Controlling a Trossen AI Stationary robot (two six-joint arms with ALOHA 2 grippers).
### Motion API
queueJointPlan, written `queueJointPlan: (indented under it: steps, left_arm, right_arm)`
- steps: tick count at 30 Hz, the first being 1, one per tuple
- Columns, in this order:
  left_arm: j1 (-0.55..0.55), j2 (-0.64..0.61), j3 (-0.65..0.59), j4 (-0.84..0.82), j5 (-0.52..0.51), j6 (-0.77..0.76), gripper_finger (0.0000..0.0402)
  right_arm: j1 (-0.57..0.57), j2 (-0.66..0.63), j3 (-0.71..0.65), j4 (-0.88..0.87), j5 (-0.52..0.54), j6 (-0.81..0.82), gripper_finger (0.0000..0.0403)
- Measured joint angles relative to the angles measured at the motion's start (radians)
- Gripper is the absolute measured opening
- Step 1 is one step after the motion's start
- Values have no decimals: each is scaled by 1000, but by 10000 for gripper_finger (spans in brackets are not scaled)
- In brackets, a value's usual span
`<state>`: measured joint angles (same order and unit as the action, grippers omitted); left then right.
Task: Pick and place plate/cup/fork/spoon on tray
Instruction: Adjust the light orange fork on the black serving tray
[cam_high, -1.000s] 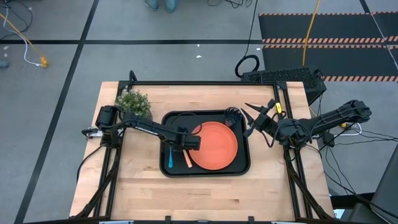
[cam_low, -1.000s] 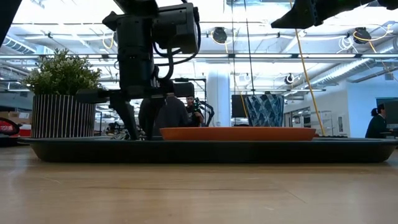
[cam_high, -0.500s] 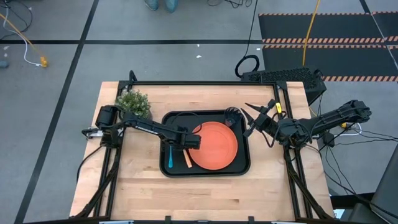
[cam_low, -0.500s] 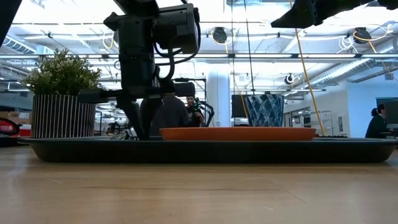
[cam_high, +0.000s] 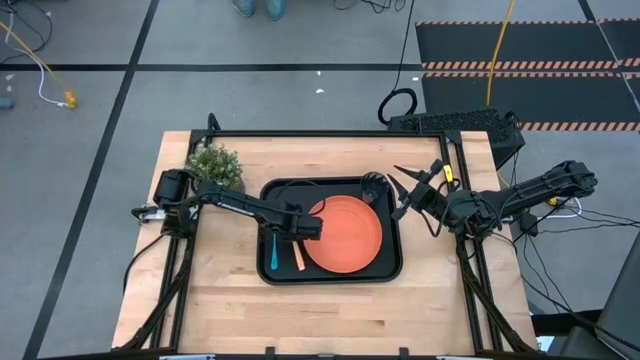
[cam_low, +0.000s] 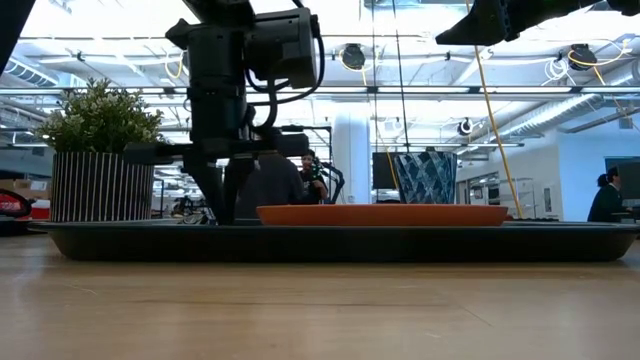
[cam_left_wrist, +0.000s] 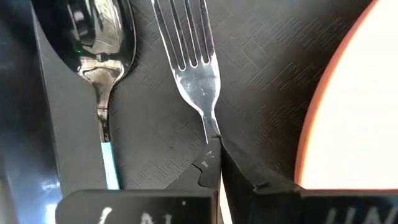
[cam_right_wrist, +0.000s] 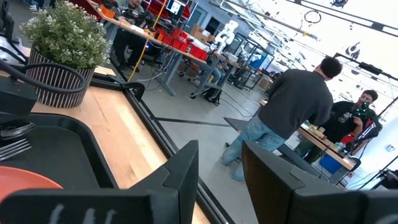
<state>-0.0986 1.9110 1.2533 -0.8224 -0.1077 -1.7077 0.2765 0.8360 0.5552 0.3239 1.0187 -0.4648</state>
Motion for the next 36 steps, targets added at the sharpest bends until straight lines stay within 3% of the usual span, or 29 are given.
queueJointPlan:
  steps: [36]
  left_arm:
    - [-1, 0, 0, -52, 32, 324, 16]
  right_arm:
    - [0, 0, 0, -10, 0, 0, 114]
